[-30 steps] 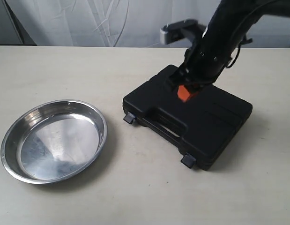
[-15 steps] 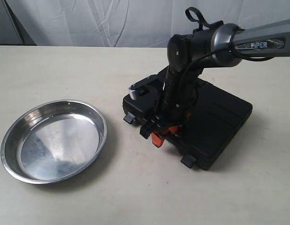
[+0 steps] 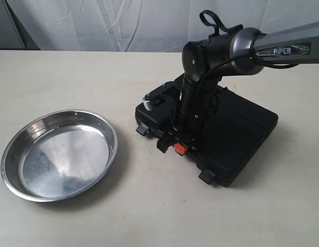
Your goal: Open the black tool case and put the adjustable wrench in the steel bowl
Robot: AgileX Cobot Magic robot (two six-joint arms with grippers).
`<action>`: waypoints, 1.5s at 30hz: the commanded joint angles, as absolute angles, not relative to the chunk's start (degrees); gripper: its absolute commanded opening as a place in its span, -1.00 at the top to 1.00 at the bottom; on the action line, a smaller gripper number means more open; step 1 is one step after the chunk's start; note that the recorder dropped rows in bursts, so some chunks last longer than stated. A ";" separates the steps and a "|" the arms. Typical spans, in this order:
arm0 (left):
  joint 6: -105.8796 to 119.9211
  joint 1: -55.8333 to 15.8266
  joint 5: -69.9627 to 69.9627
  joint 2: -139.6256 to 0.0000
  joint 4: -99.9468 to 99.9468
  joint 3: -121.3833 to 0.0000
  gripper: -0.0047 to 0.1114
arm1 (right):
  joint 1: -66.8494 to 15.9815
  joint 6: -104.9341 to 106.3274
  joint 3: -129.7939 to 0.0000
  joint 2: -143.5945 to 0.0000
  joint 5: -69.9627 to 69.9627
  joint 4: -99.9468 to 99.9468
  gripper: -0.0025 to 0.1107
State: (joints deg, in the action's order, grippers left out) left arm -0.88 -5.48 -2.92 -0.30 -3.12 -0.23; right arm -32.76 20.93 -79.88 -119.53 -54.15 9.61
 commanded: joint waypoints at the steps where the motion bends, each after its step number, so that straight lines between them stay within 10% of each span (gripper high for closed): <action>1: -0.92 -5.85 -2.97 0.00 -3.19 0.00 0.92 | -32.60 20.38 -79.74 -117.93 -55.29 9.69 0.96; 45: -0.92 -5.85 -2.97 0.00 -3.19 0.00 0.92 | -32.60 22.35 -79.74 -106.64 -56.41 11.61 0.96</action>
State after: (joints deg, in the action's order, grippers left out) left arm -0.88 -5.48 -2.92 -0.30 -3.12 -0.23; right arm -32.57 21.41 -79.56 -111.01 -55.78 11.50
